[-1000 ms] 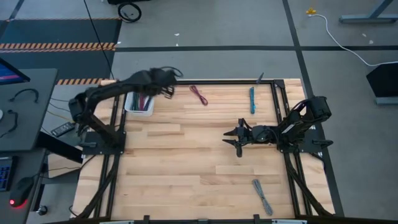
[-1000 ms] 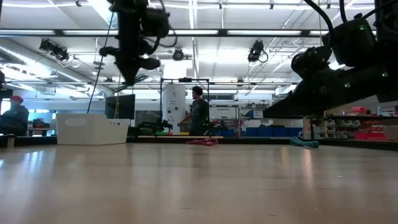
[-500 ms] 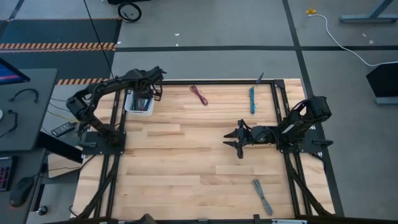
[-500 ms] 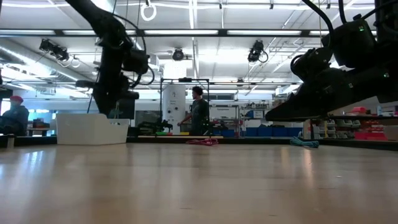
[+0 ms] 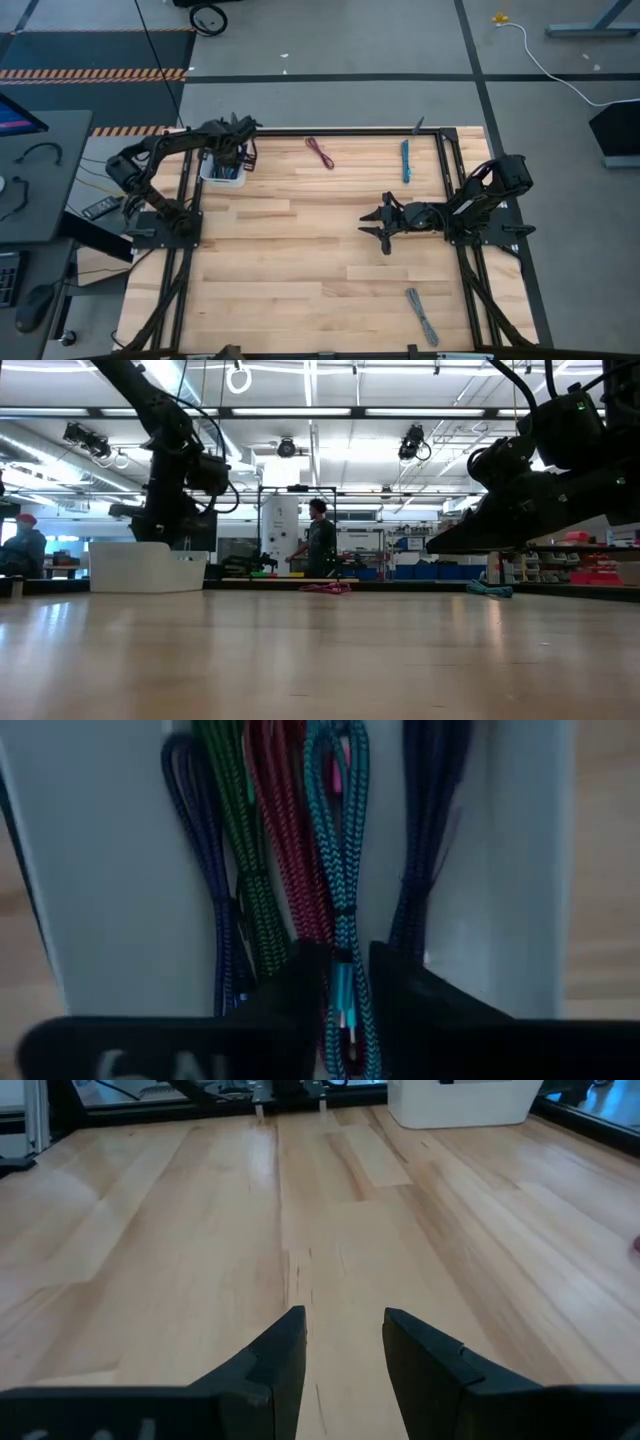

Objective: Pick and place USB-C Cables
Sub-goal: Put the gray charger cable into the white bin

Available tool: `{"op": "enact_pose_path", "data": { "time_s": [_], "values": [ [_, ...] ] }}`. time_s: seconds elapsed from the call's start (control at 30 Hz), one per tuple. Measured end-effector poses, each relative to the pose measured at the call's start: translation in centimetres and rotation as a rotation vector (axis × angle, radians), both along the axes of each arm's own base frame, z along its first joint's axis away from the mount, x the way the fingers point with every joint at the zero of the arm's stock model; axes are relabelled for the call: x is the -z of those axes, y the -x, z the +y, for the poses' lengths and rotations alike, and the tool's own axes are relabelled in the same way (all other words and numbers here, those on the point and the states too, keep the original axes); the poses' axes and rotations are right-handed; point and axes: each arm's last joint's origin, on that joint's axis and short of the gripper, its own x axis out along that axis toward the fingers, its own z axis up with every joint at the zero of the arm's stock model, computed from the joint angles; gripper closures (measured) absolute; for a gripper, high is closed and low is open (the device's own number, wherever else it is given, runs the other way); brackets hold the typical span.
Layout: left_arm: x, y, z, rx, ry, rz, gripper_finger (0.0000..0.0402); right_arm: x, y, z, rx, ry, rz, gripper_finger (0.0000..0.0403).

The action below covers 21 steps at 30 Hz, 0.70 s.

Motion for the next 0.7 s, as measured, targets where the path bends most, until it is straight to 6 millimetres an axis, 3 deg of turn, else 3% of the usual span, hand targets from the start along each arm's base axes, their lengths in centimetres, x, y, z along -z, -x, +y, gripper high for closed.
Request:
{"op": "enact_pose_path", "data": {
  "time_s": [0.2, 0.3, 0.5, 0.7],
  "values": [
    [-4.1, -0.6, 0.2, 0.066, -0.099, -0.055, 0.0241, 0.0, 0.0, 0.0, 0.002, -0.003, 0.000, 0.0263],
    [-7.1, -1.0, -1.1, 0.110, -0.215, -0.097, 0.0220, 0.0, 0.0, 0.0, 0.002, -0.007, 0.003, 0.0263],
    [-11.2, -2.5, -7.2, 0.223, -0.467, -0.191, 0.0209, 0.2, 0.1, 0.2, -0.073, -0.052, 0.026, 0.0263],
    [-12.0, -5.2, -14.2, 0.355, -0.627, -0.285, 0.0224, -1.0, -0.2, -0.7, -0.004, -0.210, -0.006, 0.0263]
  ]
}}
